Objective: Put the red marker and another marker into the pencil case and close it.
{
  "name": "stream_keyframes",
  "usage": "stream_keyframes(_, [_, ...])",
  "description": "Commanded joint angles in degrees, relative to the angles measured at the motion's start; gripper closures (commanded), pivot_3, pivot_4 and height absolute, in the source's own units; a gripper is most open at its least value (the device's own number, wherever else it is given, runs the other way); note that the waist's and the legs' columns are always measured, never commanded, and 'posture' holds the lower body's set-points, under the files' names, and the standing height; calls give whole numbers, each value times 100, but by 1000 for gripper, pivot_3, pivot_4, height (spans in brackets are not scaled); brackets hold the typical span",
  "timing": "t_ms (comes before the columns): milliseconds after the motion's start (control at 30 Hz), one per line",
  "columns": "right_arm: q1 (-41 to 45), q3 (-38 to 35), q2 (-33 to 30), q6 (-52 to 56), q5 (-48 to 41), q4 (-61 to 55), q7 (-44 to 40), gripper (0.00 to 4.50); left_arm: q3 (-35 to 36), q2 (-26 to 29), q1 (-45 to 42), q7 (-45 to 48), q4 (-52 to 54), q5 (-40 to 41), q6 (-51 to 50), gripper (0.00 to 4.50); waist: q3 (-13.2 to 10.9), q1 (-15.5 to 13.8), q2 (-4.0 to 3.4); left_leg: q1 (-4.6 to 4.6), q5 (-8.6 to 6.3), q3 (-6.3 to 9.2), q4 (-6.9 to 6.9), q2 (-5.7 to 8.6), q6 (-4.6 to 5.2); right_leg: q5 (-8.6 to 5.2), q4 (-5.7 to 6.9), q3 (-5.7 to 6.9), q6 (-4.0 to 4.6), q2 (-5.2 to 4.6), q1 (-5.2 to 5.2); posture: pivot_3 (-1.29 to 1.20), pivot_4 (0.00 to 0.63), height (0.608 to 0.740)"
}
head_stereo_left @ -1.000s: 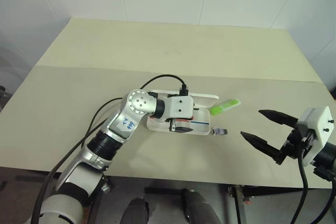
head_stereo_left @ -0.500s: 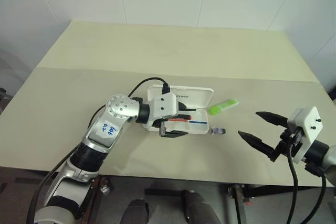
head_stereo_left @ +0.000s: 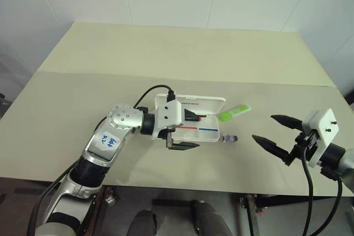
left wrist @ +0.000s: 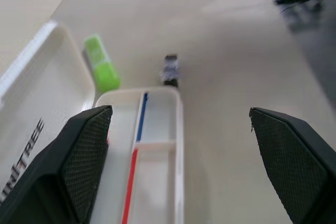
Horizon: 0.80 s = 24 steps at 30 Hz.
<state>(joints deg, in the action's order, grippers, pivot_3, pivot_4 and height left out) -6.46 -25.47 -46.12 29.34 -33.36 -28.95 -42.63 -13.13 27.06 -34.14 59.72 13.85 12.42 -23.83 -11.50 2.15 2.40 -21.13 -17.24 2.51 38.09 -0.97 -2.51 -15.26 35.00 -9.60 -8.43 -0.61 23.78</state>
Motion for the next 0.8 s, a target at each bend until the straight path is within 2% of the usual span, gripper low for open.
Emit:
stream_keyframes(33, [358, 126, -52, -182, 478, 430, 314, 0, 840, 13, 214, -80, 424, 732, 105, 30, 0, 19, 0, 0, 0, -2, 1, -1, 0, 0, -1, 0, 1, 0, 0, 0, 150, 740])
stream_keyframes(133, [691, 371, 42, -213, 742, 726, 487, 0, 1204, 79, 426, -173, 501, 1010, 117, 30, 0, 75, 0, 4, 0, -2, 1, -1, 1, -1, -2, 0, 3, 0, -2, 0, 150, 740])
stream_keyframes(367, [1522, 1012, 156, 28, 1065, 1359, 620, 0, 1563, 321, 620, -335, 433, 1283, 12, 30, -1, 125, -1, 3, 1, -2, 1, 0, 1, 0, -4, 0, 1, -1, -3, 0, 150, 740])
stream_keyframes(500, [2073, 1566, -205, 109, 1087, 1766, -166, 0, 1813, 382, 884, -421, 534, 1613, -138, 30, -2, 147, -5, 4, -1, 1, -4, -1, 2, 1, -4, 1, 0, -1, -2, 0, 150, 740])
stream_keyframes(600, [2657, 2017, -466, -193, 1243, 2290, -888, 0, 1885, 543, 1254, -91, 671, 1943, -160, 30, -4, 184, -7, 3, -4, 1, -6, -2, 5, 1, -4, 2, -1, -3, -1, 0, 150, 740])
stream_keyframes(667, [3092, 2508, -713, -242, 1477, 2679, -1473, 0, 2236, 217, 1355, 187, 601, 2837, -95, 30, -7, 221, -13, 3, -7, 0, -7, -3, 5, 1, -4, 3, -1, -4, -1, 0, 150, 740])
stream_keyframes(800, [3815, 3027, -750, -656, 1800, 3441, -2217, 0, 2193, 482, 1447, 335, 468, 2679, -9, 30, -11, 248, -16, 2, -9, 7, -7, -6, 3, 2, -8, 14, 1, -5, -1, 0, 150, 740])
